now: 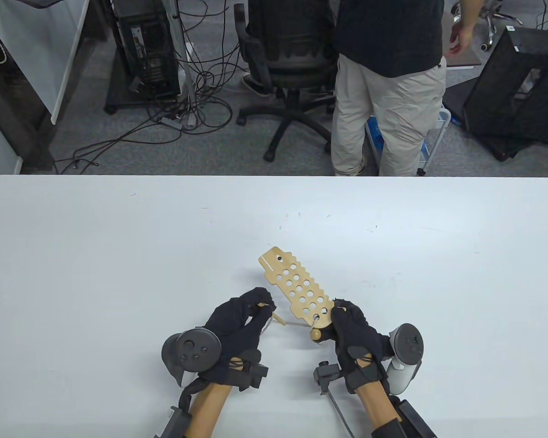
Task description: Remove rope from all holes on crocodile lacing toy
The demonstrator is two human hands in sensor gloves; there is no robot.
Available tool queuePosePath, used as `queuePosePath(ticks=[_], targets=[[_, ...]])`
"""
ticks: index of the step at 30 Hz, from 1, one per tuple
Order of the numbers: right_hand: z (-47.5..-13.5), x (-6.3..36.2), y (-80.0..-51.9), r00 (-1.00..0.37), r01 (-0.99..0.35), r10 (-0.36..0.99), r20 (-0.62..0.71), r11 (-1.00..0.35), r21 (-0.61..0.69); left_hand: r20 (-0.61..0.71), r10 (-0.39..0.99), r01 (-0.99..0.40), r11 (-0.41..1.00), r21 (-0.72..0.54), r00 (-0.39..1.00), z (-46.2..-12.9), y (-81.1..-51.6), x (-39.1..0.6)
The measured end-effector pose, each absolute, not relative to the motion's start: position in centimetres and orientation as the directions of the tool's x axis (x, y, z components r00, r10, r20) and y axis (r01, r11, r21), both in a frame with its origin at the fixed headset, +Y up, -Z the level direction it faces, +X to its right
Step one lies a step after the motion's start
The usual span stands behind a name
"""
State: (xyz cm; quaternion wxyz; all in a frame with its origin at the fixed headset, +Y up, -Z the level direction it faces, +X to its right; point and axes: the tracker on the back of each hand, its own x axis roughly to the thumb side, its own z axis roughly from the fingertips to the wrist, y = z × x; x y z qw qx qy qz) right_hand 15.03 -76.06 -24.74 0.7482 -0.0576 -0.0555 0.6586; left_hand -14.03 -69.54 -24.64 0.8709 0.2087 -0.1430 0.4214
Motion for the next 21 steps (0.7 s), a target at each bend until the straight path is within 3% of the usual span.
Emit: queuePosePath(ticks=[21], targets=[[-24.6, 12.8, -75.5, -0.020, -0.999, 1.000, 0.024, -0.019, -0.030, 0.518, 0.531, -0.713, 0.654, 0.253, 0.670, -23.4, -68.7, -11.8]])
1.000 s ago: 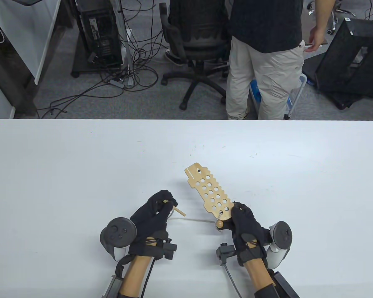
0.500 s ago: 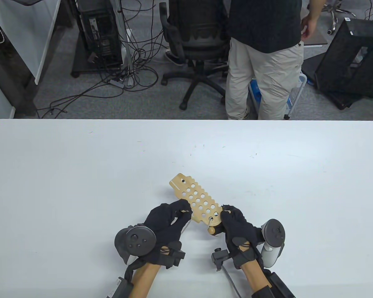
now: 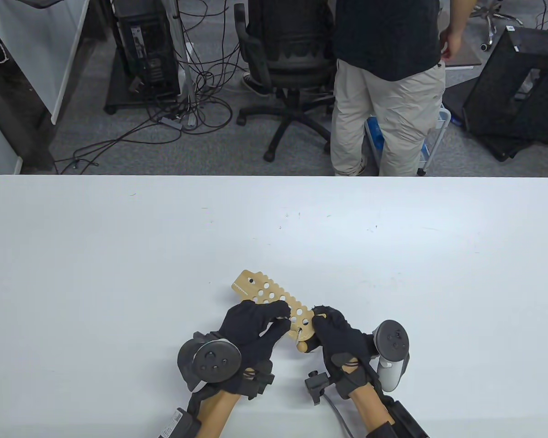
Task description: Remove rope from all holes on crocodile lacing toy
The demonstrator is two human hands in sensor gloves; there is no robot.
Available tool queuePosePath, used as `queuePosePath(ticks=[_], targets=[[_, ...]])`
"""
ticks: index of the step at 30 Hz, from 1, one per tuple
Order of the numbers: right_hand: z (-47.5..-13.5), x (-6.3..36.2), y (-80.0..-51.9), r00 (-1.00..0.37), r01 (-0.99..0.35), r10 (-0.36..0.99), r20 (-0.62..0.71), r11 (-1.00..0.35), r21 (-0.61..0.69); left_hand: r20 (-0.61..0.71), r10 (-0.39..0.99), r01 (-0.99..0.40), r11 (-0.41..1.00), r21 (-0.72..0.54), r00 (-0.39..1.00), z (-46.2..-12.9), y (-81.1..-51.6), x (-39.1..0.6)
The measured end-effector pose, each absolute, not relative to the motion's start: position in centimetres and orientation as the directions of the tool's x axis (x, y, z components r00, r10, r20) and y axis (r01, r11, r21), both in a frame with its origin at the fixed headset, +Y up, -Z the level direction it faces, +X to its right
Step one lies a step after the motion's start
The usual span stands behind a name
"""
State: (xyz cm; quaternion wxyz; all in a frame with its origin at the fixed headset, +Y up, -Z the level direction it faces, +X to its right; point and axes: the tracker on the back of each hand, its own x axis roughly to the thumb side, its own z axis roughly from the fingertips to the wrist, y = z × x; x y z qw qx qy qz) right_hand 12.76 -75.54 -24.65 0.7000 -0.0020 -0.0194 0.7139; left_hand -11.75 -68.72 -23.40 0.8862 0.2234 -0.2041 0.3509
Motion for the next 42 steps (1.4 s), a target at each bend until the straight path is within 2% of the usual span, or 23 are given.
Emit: queuePosePath(ticks=[13, 17, 19, 29, 37, 42], targets=[[-24.6, 12.6, -75.5, -0.033, -0.999, 0.999, -0.001, -0.033, -0.012, 0.579, 0.336, -0.581, 0.754, 0.307, 0.743, -22.4, -67.9, -10.2], [-24.6, 12.4, -75.9, 0.043, -0.999, 0.998, -0.043, 0.044, 0.007, 0.607, 0.206, -0.494, 0.794, 0.355, 0.768, -21.8, -67.6, -9.2], [-24.5, 12.4, -76.0, 0.072, -0.997, 0.996, -0.058, 0.072, -0.002, 0.616, 0.186, -0.480, 0.803, 0.353, 0.765, -21.6, -67.6, -8.8], [-24.5, 12.4, -75.7, 0.107, -0.994, 0.993, -0.049, 0.108, 0.012, 0.629, 0.182, -0.473, 0.816, 0.332, 0.756, -21.5, -67.8, -8.5], [-24.5, 12.4, -75.6, 0.188, -0.982, 0.980, -0.058, 0.190, 0.018, 0.607, 0.142, -0.394, 0.867, 0.305, 0.782, -22.0, -68.3, -8.3], [-24.6, 12.9, -75.2, 0.185, -0.983, 0.982, -0.046, 0.185, 0.016, 0.510, 0.263, -0.472, 0.815, 0.336, 0.819, -22.8, -67.6, -10.8]])
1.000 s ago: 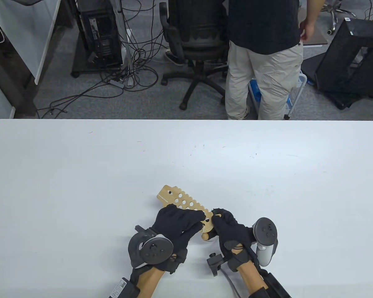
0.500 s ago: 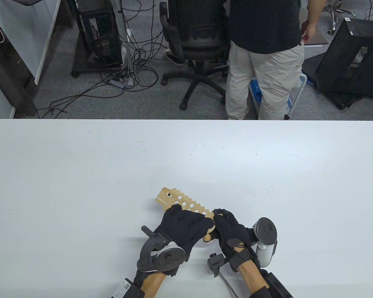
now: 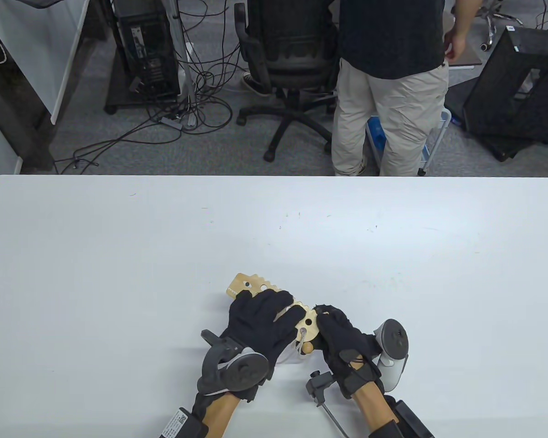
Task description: Remove rope from all holes on crocodile lacing toy
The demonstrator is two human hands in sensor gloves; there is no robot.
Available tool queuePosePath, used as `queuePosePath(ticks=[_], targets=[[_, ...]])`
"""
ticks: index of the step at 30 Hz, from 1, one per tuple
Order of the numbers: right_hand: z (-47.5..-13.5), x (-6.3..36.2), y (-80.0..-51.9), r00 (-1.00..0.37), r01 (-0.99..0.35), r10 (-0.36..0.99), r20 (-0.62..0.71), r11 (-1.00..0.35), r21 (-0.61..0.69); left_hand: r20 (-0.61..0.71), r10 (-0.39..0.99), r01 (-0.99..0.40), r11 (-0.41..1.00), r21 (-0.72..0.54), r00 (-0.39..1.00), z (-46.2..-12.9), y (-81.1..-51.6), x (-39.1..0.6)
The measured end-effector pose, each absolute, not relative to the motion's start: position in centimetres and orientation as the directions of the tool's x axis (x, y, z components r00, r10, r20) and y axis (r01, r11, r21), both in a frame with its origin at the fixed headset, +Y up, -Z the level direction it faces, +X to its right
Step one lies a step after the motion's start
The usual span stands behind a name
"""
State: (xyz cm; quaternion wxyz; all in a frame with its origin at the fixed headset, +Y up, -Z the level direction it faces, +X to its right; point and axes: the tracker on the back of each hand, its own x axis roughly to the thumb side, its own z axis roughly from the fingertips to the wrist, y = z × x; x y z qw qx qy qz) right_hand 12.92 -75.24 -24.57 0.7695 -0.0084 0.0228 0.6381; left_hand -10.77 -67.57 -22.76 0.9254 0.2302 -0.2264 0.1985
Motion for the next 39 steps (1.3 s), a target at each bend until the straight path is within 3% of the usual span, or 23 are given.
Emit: queuePosePath(ticks=[4, 8, 13, 17, 23, 28, 33, 39], targets=[[-24.8, 13.3, -74.8, 0.189, -0.981, 0.981, -0.033, 0.191, 0.038, 0.366, 0.370, -0.494, 0.797, 0.347, 0.854, -24.2, -68.0, -14.0], [-25.1, 13.3, -74.6, 0.168, -0.979, 0.985, -0.025, 0.170, 0.110, 0.264, 0.545, -0.603, 0.752, 0.265, 0.796, -25.6, -69.1, -16.5], [-25.3, 12.9, -74.5, 0.168, -0.969, 0.986, -0.025, 0.169, 0.181, 0.190, 0.778, -0.797, 0.602, 0.050, 0.599, -27.1, -70.9, -18.1], [-25.3, 13.5, -74.8, 0.166, -0.975, 0.985, -0.041, 0.170, 0.143, 0.096, 0.947, -0.941, 0.317, -0.118, 0.307, -28.1, -72.5, -18.6], [-25.3, 13.9, -74.3, 0.164, -0.976, 0.986, 0.003, 0.162, 0.144, 0.073, 0.962, -0.962, 0.266, -0.065, 0.261, -27.9, -72.4, -18.9], [-25.2, 13.3, -74.3, 0.148, -0.963, 0.988, 0.036, 0.136, 0.232, 0.053, 0.986, -0.983, 0.160, -0.094, 0.155, -28.1, -72.8, -19.0], [-25.1, 13.2, -73.5, 0.093, -0.963, 0.988, 0.121, 0.059, 0.263, 0.049, 0.989, -0.985, 0.146, -0.090, 0.142, -28.1, -72.9, -19.2], [-25.2, 13.0, -73.5, 0.073, -0.946, 0.989, 0.128, 0.027, 0.324, 0.042, 0.994, -0.989, 0.108, -0.100, 0.104, -28.1, -73.1, -19.2]])
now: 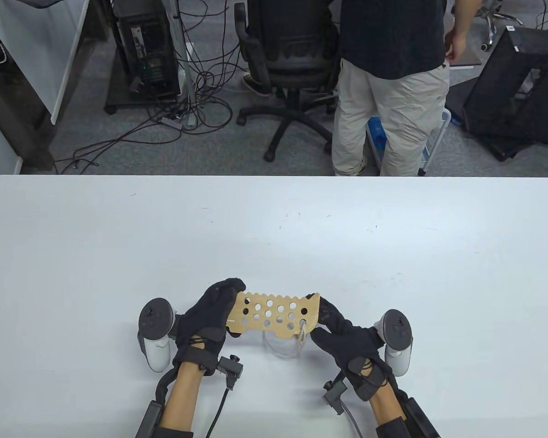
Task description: Remove rope from all holes on crocodile lacing toy
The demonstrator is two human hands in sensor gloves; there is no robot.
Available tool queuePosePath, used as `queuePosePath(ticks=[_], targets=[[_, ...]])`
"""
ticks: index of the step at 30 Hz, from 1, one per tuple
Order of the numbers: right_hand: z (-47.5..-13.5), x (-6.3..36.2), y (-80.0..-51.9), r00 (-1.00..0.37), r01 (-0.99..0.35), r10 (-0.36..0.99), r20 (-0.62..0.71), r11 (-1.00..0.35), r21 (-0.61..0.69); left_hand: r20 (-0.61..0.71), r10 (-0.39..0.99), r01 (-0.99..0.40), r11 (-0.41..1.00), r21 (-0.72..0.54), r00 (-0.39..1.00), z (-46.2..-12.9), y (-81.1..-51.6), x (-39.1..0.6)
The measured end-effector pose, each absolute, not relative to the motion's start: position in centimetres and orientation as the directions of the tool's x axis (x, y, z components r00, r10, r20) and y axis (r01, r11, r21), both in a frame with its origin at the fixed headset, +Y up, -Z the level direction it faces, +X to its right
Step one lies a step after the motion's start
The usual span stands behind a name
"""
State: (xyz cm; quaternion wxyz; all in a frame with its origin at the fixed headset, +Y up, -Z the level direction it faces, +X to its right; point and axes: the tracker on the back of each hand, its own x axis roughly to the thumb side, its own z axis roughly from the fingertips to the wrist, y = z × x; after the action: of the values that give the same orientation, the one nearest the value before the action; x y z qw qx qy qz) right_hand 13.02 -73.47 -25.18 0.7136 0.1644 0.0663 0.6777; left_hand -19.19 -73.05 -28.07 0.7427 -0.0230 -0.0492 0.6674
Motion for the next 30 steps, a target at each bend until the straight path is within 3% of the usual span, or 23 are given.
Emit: queuePosePath(ticks=[11, 30], targets=[[-25.1, 12.4, -73.5, -0.024, -0.928, 0.988, 0.150, -0.078, 0.365, 0.038, 0.996, -0.987, 0.091, -0.135, 0.086, -28.1, -73.3, -18.6], [-25.5, 13.8, -74.1, 0.019, -0.971, 0.996, 0.087, -0.003, 0.237, 0.008, 0.998, -0.994, 0.059, -0.097, 0.059, -28.2, -73.9, -19.6]])
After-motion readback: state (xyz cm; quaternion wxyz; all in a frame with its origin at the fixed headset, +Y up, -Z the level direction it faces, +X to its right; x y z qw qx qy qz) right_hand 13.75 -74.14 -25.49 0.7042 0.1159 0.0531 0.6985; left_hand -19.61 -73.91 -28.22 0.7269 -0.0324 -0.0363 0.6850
